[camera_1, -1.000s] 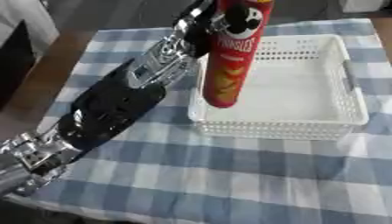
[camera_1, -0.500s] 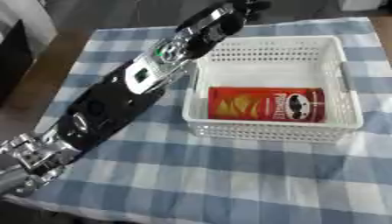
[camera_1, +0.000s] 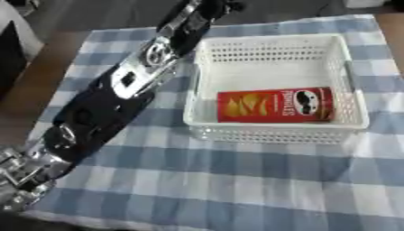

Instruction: Pick up objects on the table and place them in the box.

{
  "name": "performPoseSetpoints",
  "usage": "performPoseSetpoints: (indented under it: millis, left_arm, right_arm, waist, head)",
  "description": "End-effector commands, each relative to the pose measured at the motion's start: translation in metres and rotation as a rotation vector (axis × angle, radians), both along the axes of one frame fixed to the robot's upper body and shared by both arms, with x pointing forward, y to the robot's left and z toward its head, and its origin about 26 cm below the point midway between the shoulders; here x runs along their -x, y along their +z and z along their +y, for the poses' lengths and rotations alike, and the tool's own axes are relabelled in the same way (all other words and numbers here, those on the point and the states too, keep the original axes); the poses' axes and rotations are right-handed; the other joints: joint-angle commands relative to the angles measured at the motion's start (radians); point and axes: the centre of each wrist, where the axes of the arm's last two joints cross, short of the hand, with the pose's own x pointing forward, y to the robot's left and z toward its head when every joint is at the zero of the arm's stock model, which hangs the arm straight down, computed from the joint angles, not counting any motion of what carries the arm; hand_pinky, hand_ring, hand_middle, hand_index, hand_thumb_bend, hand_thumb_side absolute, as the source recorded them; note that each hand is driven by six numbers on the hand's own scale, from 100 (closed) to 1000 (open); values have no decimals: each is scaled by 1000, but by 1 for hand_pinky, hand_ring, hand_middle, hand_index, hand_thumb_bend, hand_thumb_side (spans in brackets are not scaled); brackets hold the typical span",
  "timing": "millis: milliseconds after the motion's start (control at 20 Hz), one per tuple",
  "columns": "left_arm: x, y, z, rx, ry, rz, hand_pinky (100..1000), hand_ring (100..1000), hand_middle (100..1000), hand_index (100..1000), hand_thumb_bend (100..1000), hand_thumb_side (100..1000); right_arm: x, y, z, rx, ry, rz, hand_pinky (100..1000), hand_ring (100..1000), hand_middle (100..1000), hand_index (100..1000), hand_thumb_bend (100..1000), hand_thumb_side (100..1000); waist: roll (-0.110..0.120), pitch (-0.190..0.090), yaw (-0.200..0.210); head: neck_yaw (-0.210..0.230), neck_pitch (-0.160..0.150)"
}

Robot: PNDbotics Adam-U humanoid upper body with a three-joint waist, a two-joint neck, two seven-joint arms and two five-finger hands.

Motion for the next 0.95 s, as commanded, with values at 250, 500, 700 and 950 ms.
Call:
performPoseSetpoints:
  millis: [250, 500, 700, 950]
  left_arm:
    - [32, 32, 19, 138, 180, -329, 788, 813, 869, 906, 246, 926]
    - [49, 29, 19, 67, 318, -402, 807, 830, 880, 912, 100, 972]
    - [59, 16, 16, 58, 371, -377, 813, 839, 885, 909, 105, 976]
    - [67, -7, 13, 76, 385, -309, 803, 827, 881, 896, 173, 962]
  right_arm:
    - [-1, 9, -1, 11, -4, -36, 800, 878, 877, 1000, 100, 1000]
    - [-2, 7, 1, 14, 5, -33, 800, 879, 881, 1000, 100, 1000]
    - [-2, 5, 2, 15, 14, -23, 804, 885, 904, 1000, 100, 1000]
    - [-2, 2, 2, 6, 4, -14, 807, 889, 918, 1000, 100, 1000]
  waist:
    - [-25, 5, 48]
    - [-32, 8, 93]
    - [-33, 11, 122]
    - [-40, 12, 144]
  head:
    - [-36, -24]
    - [-42, -18]
    - [-53, -18]
    - [-61, -21]
